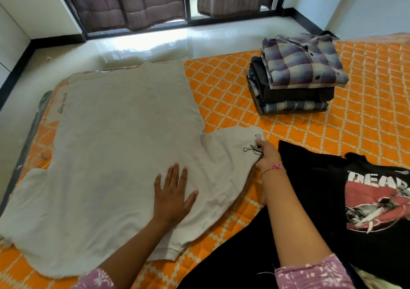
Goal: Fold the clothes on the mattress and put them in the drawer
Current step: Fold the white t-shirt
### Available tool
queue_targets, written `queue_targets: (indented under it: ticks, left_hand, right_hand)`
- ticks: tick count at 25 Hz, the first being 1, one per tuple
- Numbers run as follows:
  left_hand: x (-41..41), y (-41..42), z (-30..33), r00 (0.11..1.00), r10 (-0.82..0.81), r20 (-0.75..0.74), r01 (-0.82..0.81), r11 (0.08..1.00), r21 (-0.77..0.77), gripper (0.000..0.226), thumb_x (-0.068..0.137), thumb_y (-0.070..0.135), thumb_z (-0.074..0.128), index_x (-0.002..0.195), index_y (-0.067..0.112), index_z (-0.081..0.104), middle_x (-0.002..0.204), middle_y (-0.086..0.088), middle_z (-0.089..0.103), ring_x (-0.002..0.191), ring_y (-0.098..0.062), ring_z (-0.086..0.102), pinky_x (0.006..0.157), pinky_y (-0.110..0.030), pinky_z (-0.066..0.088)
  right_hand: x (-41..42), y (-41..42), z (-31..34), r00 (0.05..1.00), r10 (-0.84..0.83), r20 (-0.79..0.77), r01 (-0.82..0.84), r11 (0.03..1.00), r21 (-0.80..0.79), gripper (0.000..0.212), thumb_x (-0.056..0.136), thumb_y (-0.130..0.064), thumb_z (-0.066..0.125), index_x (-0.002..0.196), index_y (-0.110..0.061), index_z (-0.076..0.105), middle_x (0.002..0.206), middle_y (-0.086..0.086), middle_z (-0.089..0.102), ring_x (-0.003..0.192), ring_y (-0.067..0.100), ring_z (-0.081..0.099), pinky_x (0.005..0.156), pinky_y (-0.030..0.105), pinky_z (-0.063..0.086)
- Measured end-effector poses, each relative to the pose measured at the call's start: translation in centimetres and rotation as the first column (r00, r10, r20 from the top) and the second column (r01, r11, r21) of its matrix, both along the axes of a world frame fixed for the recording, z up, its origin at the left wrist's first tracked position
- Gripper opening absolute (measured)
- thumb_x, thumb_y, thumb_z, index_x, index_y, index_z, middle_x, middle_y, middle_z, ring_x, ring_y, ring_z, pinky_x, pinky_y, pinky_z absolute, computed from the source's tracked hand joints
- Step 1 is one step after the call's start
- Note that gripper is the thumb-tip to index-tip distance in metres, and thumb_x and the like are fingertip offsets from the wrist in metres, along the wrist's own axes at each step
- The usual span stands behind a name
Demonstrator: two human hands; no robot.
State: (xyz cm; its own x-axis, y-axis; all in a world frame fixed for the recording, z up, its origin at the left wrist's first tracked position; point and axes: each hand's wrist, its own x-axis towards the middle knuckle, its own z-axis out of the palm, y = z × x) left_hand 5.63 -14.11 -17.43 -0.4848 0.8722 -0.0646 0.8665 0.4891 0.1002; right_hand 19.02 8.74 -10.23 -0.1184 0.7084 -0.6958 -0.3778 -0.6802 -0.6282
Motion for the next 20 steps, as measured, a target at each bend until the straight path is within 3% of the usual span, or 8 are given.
queue_targets:
  ticks: [4,5,7,9,12,14,16,20]
  left_hand:
    - [0.7,-0.5,-0.1,1.000,0.004,0.015,-0.003,1.000,-0.013,0.079,0.086,0.065,0.009,0.151,0.019,0.014,0.158,-0.007,0.003,0.146,-0.023,0.000,0.115,-0.043,-0.006]
    - [0.7,-0.6,-0.3,1.000,-0.003,0.019,0.004,0.999,-0.047,0.079,0.086,0.067,0.005,0.151,0.022,0.004,0.157,-0.004,-0.009,0.144,-0.019,-0.012,0.114,-0.041,-0.013]
    - [0.3,-0.8,-0.2,0.996,-0.028,0.085,0.032,0.998,-0.045,0.076,0.089,0.069,0.009,0.151,0.026,-0.003,0.155,0.001,-0.018,0.142,-0.015,-0.021,0.113,-0.039,-0.017]
    - [-1.2,-1.4,1.1,0.993,-0.040,0.112,0.043,0.999,-0.016,0.075,0.090,0.068,0.011,0.152,0.025,0.014,0.158,-0.001,-0.004,0.147,-0.018,-0.004,0.115,-0.042,-0.005]
    - [-4.2,-6.1,2.7,0.993,0.114,-0.031,-0.113,0.993,0.040,0.082,0.091,0.065,0.004,0.140,0.014,0.046,0.149,-0.015,0.036,0.139,-0.032,0.035,0.109,-0.055,0.023]
    - [-5.5,-9.6,2.7,0.974,0.222,-0.033,-0.223,0.974,-0.025,0.095,0.083,0.071,-0.011,0.147,0.016,0.033,0.154,-0.015,0.026,0.143,-0.030,0.025,0.112,-0.055,0.016]
    - [-5.2,-11.8,1.6,0.950,0.311,0.029,-0.308,0.949,-0.068,0.097,0.075,0.077,-0.015,0.151,0.024,0.012,0.159,-0.008,0.005,0.148,-0.024,0.004,0.116,-0.048,0.002]
    - [-0.7,-11.8,1.4,0.927,0.370,0.067,-0.371,0.929,-0.001,0.077,0.085,0.063,0.023,0.144,0.017,0.039,0.152,-0.015,0.030,0.140,-0.033,0.031,0.114,-0.049,0.016]
  right_hand:
    - [2.6,-0.5,-1.4,0.869,-0.425,0.254,0.393,0.904,0.168,0.061,0.091,0.013,0.034,0.145,-0.014,0.037,0.137,0.015,0.051,0.110,0.023,0.055,0.085,0.029,0.050]
    - [2.8,-1.3,-1.9,0.805,-0.386,0.451,0.300,0.920,0.253,0.062,0.092,0.009,0.036,0.148,-0.016,0.030,0.143,0.015,0.045,0.122,0.025,0.050,0.095,0.034,0.047]
    - [0.8,-3.6,-2.4,0.517,-0.193,0.834,-0.254,0.896,0.365,0.066,0.093,-0.003,0.043,0.152,-0.019,0.016,0.156,0.013,0.024,0.143,0.027,0.024,0.113,0.045,0.029]
    - [-3.3,-7.1,-3.2,0.260,-0.097,0.961,-0.753,0.602,0.265,0.064,0.098,-0.024,0.043,0.153,-0.021,0.010,0.160,0.009,0.008,0.148,0.024,0.005,0.116,0.047,0.011]
    - [-7.0,-13.3,-5.8,0.055,-0.037,0.998,-0.972,0.226,0.062,0.064,0.096,-0.055,0.032,0.152,-0.033,0.007,0.161,0.003,-0.006,0.148,0.021,-0.006,0.113,0.052,-0.008]
    - [-5.6,-14.5,-8.0,-0.076,-0.040,0.996,-0.968,0.244,-0.064,0.069,0.092,-0.064,0.030,0.151,-0.035,0.009,0.160,0.004,-0.007,0.148,0.022,-0.008,0.112,0.054,-0.012]
    - [-3.5,-14.8,-8.8,-0.097,-0.060,0.993,-0.942,0.328,-0.072,0.072,0.090,-0.066,0.034,0.151,-0.035,0.014,0.161,0.008,-0.001,0.148,0.024,-0.006,0.112,0.055,-0.011]
    - [-1.4,-15.0,-8.8,-0.087,-0.067,0.994,-0.892,0.449,-0.047,0.074,0.087,-0.064,0.041,0.151,-0.034,0.017,0.160,0.013,0.007,0.148,0.025,-0.002,0.111,0.062,-0.001]
